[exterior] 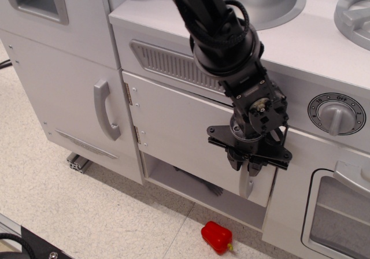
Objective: Open cabinet
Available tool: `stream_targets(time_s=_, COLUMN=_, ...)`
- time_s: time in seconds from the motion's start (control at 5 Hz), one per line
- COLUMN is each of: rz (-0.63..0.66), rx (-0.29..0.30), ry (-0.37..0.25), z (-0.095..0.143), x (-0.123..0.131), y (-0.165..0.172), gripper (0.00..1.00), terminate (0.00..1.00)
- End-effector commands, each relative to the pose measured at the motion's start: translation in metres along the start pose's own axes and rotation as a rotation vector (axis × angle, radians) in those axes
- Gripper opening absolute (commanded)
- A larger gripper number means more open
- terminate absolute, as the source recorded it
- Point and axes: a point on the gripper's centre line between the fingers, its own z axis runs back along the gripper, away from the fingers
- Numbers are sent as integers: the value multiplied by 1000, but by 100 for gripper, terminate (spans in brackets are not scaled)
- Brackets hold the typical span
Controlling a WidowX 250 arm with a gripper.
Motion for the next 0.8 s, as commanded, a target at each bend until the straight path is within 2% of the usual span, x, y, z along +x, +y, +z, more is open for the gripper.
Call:
stream_targets(time_s=0.0, rz=-29, rx=-65, ry=35, z=37, x=-25, y=6, gripper=0, terminate=0)
stream_targets(time_s=0.2, rz=-87, rx=-58, ry=70, z=47, x=-50, y=19, gripper=0, terminate=0)
stream_targets(time_s=0.4, rz=-138, rx=-52, ry=114, z=64, x=-64, y=30, gripper=100, terminate=0)
stream_targets(time_s=0.6, rz=-88, rx=-57, ry=95, z=92, x=-54, y=32, gripper=100, terminate=0)
